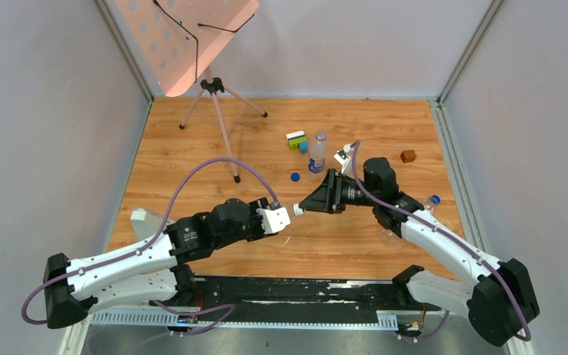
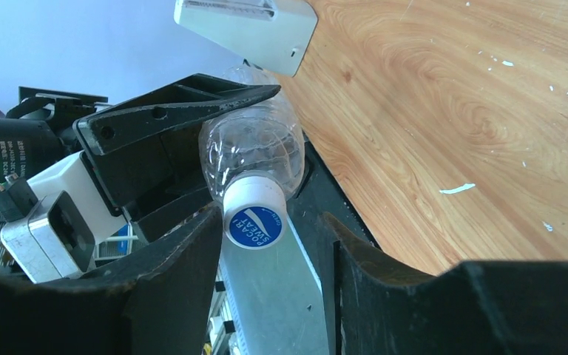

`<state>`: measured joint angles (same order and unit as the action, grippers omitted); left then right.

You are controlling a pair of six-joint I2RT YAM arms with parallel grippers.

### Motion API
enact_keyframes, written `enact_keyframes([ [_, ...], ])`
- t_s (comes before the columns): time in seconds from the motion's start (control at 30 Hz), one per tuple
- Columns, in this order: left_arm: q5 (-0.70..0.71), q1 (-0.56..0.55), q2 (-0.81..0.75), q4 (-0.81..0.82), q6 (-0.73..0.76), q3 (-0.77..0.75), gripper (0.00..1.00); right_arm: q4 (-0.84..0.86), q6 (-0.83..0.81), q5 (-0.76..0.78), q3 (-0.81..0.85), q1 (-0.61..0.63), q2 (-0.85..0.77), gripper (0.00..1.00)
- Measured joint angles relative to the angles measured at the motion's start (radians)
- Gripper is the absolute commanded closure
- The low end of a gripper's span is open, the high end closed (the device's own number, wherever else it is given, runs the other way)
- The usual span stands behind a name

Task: Unscrew the bottle caps
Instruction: Unscrew the bottle cap from the plastic bottle.

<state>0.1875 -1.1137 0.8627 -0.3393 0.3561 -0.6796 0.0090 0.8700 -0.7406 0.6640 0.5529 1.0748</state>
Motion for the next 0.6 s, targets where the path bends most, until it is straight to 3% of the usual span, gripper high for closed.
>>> enact_keyframes([
  [0.4,0.0,-0.006,0.004,0.001,0.001,0.0,1.0,0.033,0.0,-0.078,0.003,0.0,0.024,0.66],
  [0.53,0.0,-0.01,0.002,0.0,0.001,0.0,1.0,0.033,-0.024,-0.092,0.003,0.003,0.026,0.92],
  [0.6,-0.002,-0.01,-0.001,-0.003,0.001,0.0,1.0,0.033,-0.05,-0.092,0.005,0.005,0.026,0.98],
])
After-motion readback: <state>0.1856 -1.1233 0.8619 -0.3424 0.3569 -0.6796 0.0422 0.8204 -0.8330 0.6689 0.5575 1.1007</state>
